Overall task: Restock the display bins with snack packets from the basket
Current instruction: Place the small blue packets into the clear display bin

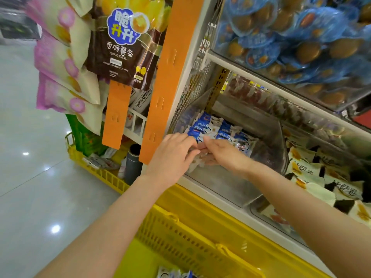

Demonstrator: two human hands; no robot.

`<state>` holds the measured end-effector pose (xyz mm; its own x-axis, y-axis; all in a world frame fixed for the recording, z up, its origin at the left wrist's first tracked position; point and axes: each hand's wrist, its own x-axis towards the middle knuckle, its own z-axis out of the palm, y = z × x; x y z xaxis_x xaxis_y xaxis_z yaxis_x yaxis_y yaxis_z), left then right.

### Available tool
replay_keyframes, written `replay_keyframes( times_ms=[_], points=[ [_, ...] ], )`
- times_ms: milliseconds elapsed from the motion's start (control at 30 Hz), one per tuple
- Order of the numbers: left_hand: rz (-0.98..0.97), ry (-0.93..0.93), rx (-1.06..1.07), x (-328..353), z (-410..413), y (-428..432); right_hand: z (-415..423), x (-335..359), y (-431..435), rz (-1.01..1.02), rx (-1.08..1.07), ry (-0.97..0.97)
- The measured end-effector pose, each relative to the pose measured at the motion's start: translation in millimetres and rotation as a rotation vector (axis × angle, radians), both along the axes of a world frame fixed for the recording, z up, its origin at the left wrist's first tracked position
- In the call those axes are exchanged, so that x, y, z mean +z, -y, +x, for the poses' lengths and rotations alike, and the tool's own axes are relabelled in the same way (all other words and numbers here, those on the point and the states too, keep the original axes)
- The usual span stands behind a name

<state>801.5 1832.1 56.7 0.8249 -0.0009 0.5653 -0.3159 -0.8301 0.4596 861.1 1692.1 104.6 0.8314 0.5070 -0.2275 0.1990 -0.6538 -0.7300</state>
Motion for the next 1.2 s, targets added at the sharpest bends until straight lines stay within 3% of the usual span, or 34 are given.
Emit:
replay_keyframes(
  times_ms=[167, 400, 500, 633, 800, 1000, 1200],
  points=[
    [0.021, -0.050, 0.006, 0, -14, 7, -58, -15, 33, -0.292, 0.144, 0.580],
    [0.107, 0.004, -0.031, -35, -67, 34, -125, -78, 92, -0.160, 0.054, 0.826],
    [0.201, -0.122, -0.076, -73, -85, 43, -146, -131, 115, -0.278, 0.022, 0.650],
    [0.199, -0.504, -0.108, -148, -105, 47, -163, -208, 139, -0.490, 0.045, 0.238],
    [0.159, -0.976, -0.133, -239, -129, 50, -177, -284, 145, -0.534, 0.046, -0.140],
    [0.015, -1.284, -0.140, -313, -135, 54, -168, -335, 138, -0.666, 0.080, -0.200],
    [-0.334, -1.427, 0.011, -348, -113, 79, -149, -357, 132, -0.527, -0.149, -0.283]
  ],
)
